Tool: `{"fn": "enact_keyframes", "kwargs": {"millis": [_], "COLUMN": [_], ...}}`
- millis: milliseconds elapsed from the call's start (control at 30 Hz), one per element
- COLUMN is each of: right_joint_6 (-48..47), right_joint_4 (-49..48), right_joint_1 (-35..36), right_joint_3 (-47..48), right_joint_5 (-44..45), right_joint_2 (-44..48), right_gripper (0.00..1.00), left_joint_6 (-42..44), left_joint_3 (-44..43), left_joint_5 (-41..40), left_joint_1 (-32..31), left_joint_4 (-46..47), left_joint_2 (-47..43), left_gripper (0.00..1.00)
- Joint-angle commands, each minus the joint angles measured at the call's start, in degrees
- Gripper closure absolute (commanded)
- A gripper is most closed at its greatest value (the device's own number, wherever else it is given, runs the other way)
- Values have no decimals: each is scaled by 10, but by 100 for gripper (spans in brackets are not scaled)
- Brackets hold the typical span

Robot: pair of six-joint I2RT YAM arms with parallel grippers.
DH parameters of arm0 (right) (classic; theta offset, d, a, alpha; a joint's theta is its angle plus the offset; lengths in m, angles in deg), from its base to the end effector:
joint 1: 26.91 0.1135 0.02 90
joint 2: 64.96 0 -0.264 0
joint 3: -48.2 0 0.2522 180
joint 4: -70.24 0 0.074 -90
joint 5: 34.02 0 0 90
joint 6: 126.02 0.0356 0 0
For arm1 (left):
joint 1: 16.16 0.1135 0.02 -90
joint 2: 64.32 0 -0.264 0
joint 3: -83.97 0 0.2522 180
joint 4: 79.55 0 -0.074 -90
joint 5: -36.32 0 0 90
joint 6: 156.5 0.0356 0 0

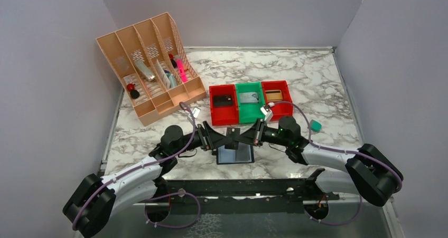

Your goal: Take the credit cards out of the card holder

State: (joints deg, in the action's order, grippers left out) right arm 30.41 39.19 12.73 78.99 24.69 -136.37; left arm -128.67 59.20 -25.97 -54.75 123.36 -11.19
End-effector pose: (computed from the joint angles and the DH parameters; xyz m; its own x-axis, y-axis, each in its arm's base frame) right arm 0.1655 0.1611 0.1822 -0.9124 0.2613 -0.3152 -0.2584 0.2297 0.9383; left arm 0.1371 -0.1306 0.1949 -0.8430 -0.3290 -0.4257 0.3611 0.2407 -0.9010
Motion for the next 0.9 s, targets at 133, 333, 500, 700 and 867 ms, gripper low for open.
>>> {"fn": "enact_keyframes", "kwargs": {"millis": [133, 333, 500, 700, 867], "right_joint_6": [-103, -206, -310, -440, -569], "right_joint_4": [242, 360, 394, 389, 383], "right_joint_1": [-2, -2, -2, -2, -1], "right_joint_3": [70, 130, 210, 300, 362], "right_joint_5": [122, 234, 276, 251, 222], "right_joint_2": [66, 86, 55, -21, -96], "right_gripper": [99, 99, 99, 99, 99], "left_joint_6": [92, 196, 215, 272, 303], "left_joint_3": [-59, -169, -227, -276, -257], "left_joint_5": [-77, -259, -383, -488, -539], "left_joint_1": [1, 1, 1, 1, 1], "left_joint_4": [-200, -509, -633, -692, -684], "left_joint_2": [-53, -72, -92, -139, -169], "left_gripper": [1, 1, 1, 1, 1]}}
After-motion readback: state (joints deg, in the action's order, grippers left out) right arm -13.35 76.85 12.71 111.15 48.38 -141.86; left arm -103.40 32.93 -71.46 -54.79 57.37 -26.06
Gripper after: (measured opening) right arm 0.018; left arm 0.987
